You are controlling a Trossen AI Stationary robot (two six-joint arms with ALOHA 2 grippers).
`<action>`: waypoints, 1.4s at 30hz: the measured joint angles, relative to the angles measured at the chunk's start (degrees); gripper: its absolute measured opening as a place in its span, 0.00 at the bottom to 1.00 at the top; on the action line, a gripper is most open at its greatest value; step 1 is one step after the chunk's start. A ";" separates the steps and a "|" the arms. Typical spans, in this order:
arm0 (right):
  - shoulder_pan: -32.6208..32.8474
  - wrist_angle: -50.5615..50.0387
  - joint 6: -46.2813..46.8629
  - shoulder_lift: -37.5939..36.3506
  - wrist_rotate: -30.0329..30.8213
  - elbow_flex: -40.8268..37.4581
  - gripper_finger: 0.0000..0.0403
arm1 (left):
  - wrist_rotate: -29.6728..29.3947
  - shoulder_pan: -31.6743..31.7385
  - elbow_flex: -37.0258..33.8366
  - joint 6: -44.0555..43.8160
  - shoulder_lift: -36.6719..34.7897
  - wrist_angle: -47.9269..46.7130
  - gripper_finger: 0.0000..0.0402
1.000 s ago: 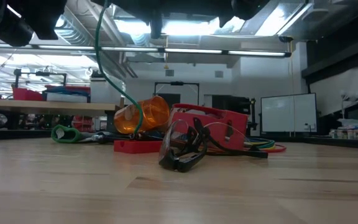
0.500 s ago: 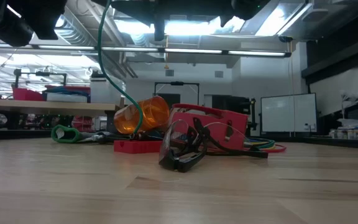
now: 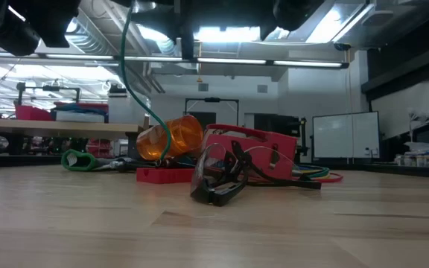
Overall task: Coil cords
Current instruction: Uncoil the green wire from the spool
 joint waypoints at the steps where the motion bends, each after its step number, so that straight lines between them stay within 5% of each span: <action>1: 0.00 -0.05 0.04 0.31 -0.02 0.25 0.43 | -0.04 0.02 0.00 0.00 0.00 0.01 0.00; 7: 0.00 0.03 0.05 0.94 -0.46 1.03 0.36 | -0.03 0.02 0.00 -1.58 0.00 -0.04 0.00; 14: 0.00 -3.82 0.04 0.95 -4.12 1.06 0.04 | -0.07 0.02 0.00 -4.23 -0.50 0.49 0.00; 27: -0.05 -15.42 6.28 0.90 -17.51 1.05 0.04 | 3.48 8.62 0.00 -9.66 -4.94 -1.67 0.00; 42: -0.07 -16.80 6.06 -1.12 -26.40 1.05 0.02 | 21.34 25.95 -0.04 -18.52 -14.62 -30.18 0.00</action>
